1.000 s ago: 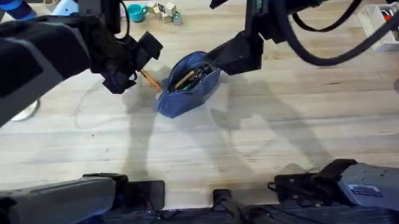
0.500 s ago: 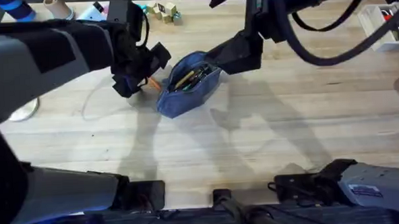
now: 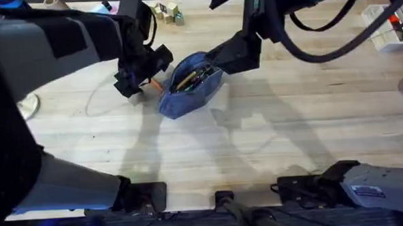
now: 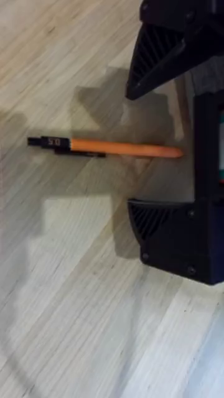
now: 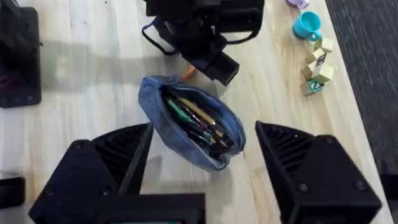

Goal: Unzip the bag, pick up the pens from the table one at a time and place them inside, then zip the bag closed.

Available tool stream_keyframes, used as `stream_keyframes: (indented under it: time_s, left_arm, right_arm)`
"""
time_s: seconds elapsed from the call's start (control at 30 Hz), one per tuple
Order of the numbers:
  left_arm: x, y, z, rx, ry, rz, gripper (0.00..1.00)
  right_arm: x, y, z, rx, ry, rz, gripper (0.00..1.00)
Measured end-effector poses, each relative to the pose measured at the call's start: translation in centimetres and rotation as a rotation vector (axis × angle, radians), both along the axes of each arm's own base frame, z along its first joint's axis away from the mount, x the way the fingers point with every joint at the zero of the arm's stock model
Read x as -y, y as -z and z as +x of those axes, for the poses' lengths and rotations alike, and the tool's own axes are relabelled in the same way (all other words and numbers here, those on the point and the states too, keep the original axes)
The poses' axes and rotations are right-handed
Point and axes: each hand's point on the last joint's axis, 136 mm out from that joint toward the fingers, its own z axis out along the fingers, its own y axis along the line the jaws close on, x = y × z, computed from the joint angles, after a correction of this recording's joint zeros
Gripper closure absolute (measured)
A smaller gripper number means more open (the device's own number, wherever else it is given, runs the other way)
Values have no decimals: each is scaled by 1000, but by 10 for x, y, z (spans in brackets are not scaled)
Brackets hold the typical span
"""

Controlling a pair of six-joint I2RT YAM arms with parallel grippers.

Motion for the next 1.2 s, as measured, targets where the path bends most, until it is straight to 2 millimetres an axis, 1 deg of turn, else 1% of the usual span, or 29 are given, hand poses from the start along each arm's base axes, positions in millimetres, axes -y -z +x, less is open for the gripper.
stream_keyframes:
  time_s: [0.1, 0.2, 0.33, 0.37, 0.4, 0.5, 0.67, 1.0, 1.2]
  left_arm:
    - [0, 1, 0, -7, 4, 16, 15]
    - [-3, 3, -2, -21, 4, 37, 141]
    - [-9, 5, -6, -37, 0, 70, 362]
    - [-14, 5, -7, -42, -7, 89, 575]
    - [-14, 5, -7, -39, -7, 89, 614]
    - [-13, 5, -3, -24, -7, 86, 778]
    - [-11, 4, 1, -13, -10, 75, 937]
    - [-11, 3, 0, -18, -10, 75, 956]
    - [-12, 1, -6, -70, -7, 82, 959]
  right_arm:
    - [0, 0, 0, 0, 0, 0, 4]
    - [0, 0, 0, 0, 0, 0, 5]
    - [0, 0, 0, 0, 0, 0, 5]
    - [0, 0, 0, 0, 0, 0, 5]
    - [0, 0, 0, 0, 0, 0, 5]
    - [0, 0, 0, 0, 0, 0, 3]
    - [0, 0, 0, 0, 0, 0, 4]
    - [0, 0, 0, 0, 0, 0, 4]
    - [1, 3, -2, -15, 0, -9, 3]
